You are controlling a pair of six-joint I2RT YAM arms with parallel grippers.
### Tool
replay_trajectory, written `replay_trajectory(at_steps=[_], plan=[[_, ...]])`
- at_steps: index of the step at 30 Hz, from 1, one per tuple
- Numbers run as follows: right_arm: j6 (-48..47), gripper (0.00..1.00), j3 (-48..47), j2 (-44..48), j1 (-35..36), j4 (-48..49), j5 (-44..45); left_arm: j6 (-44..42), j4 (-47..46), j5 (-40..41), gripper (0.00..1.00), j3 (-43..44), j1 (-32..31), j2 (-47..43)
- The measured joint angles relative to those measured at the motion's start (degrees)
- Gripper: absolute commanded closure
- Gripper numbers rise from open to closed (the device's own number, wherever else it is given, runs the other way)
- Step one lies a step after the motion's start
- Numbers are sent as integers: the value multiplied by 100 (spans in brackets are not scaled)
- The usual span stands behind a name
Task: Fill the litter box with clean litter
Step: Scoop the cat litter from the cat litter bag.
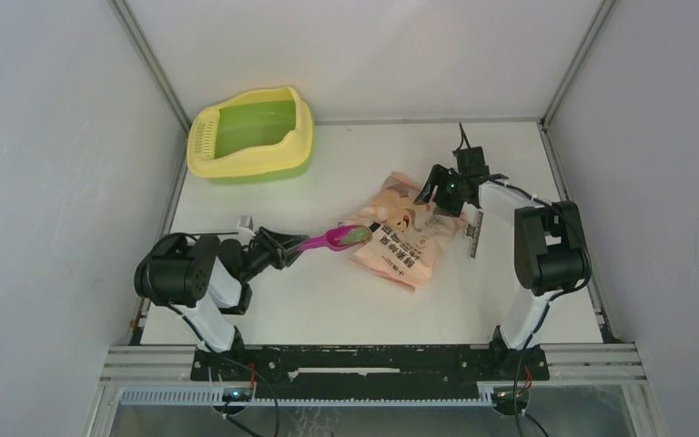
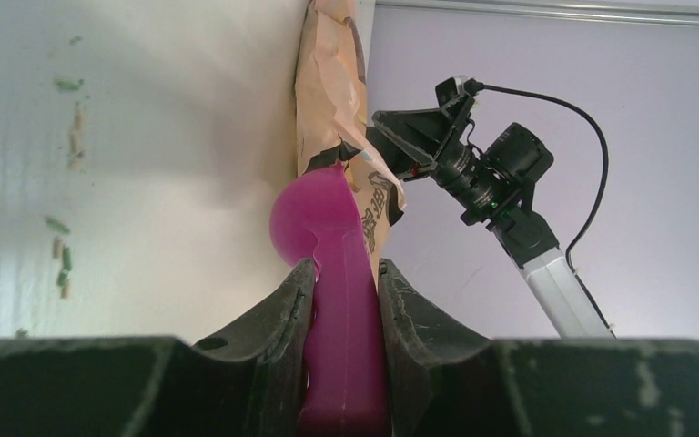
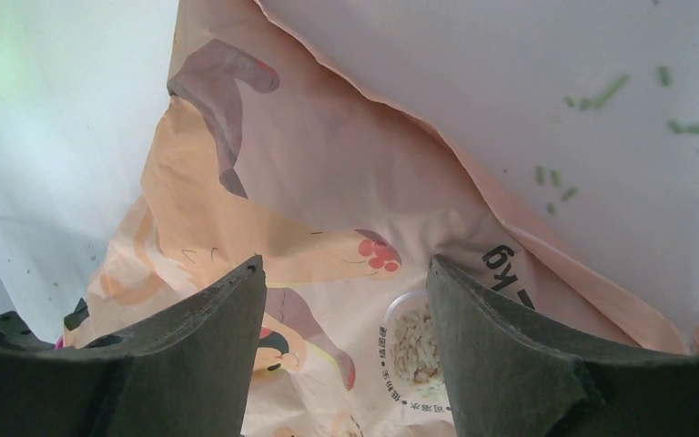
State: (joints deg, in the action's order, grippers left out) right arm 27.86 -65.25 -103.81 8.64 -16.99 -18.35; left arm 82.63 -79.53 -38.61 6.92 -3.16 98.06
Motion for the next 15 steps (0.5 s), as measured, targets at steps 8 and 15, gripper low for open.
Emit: replay_trajectory(at_steps=[8,15], plan=[[127,26,466,304,-310,367,136,142,-4,254,100,444,-348,251],[122,26,605,492,-595,275,304,201,-4,396,100,780,-546,455]])
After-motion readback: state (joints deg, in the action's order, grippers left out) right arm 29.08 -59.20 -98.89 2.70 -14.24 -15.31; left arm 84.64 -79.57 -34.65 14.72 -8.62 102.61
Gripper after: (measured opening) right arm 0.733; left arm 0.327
